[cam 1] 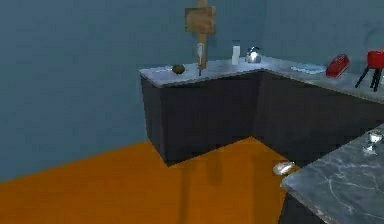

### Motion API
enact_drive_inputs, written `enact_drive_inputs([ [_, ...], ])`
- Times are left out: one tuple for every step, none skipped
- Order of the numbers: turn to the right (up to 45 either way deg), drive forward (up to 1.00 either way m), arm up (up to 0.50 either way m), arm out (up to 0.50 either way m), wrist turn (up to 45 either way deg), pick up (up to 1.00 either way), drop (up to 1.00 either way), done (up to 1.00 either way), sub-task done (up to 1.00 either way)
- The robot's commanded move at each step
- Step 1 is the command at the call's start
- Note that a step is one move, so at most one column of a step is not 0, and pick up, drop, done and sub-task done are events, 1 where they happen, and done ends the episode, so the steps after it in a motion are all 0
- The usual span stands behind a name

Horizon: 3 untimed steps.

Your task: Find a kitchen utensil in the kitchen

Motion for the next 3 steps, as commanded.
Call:
enact_drive_inputs([
  [0.0,0.5,0.0,0.0,0.0,0.0,0.0,0.0,0.0],
  [6.0,0.0,0.0,0.0,0.0,0.0,0.0,0.0,0.0],
  [0.0,0.6,0.0,0.0,0.0,0.0,0.0,0.0,0.0],
])
